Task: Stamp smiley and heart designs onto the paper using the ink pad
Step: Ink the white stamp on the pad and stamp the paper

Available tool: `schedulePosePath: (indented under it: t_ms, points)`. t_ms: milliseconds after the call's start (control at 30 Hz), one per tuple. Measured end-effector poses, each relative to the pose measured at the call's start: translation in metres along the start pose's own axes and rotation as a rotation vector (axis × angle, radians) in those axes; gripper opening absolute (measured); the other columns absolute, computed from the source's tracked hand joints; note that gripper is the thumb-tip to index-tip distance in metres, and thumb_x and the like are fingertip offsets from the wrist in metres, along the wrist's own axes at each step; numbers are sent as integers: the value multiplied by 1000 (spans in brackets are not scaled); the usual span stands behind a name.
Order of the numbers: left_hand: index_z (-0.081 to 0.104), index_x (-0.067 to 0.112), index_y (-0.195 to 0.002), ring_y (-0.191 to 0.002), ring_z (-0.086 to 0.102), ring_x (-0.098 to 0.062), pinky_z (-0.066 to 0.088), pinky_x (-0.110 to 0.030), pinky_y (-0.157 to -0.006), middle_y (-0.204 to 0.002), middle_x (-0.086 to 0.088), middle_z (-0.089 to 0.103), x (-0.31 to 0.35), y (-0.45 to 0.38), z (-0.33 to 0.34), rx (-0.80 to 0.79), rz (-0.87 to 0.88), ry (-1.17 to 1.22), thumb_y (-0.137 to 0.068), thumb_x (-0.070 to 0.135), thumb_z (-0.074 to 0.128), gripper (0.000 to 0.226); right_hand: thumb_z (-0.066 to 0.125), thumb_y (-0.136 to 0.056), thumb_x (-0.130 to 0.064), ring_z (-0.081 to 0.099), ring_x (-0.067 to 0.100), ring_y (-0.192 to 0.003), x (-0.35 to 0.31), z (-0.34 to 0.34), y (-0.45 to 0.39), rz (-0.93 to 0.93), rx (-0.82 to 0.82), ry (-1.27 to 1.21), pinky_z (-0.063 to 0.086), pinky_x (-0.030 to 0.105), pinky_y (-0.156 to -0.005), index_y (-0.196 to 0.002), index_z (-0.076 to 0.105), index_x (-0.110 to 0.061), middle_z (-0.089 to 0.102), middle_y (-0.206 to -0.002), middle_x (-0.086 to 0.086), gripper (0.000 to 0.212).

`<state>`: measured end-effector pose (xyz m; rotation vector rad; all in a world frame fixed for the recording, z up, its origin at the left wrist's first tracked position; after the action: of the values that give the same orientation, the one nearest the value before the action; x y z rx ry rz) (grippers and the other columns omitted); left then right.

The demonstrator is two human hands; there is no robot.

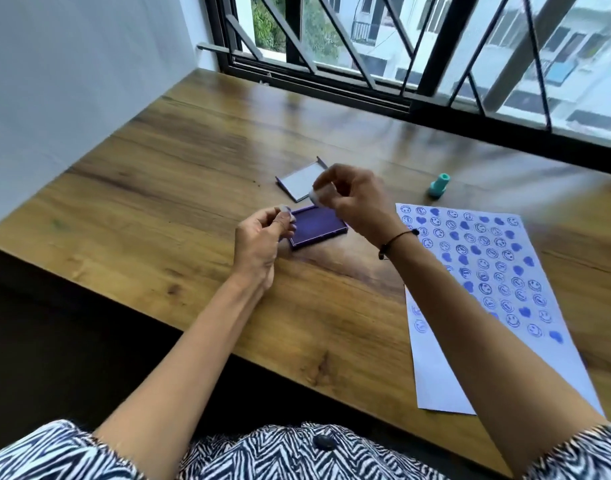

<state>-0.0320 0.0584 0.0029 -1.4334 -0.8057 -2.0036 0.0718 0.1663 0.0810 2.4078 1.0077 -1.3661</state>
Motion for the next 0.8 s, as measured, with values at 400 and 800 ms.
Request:
schedulePosePath:
  t_ms: [400,800]
  points:
    - [61,16,-91,-79,57,-20,50,-38,-76,-86,-8,64,-17,1,-13,92,71,-141,-85,12,56,9,48,-75,3,54,36,-86,-2,62,10,-197,-191,559,40,38,-65,-84,57,1,60,-97,21,13]
    - [61,31,-81,-84,63,-29,53,-52,-85,-87,-7,67,-11,0,-15,95,83,-284,-74,35,55,10,51,-78,0,59,37,-84,-4,58,-9,-144,-213,526,48,36,-68,-86,63,-4,62,-97,19,15]
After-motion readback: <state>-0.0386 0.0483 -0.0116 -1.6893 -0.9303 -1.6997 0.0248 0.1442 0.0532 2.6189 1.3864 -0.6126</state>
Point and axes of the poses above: each hand's wrist, its own y-axis away from the middle knuckle, its own z-axis out of the palm, x = y × z, the point moved 9 cm from there along -y, towards the middle knuckle
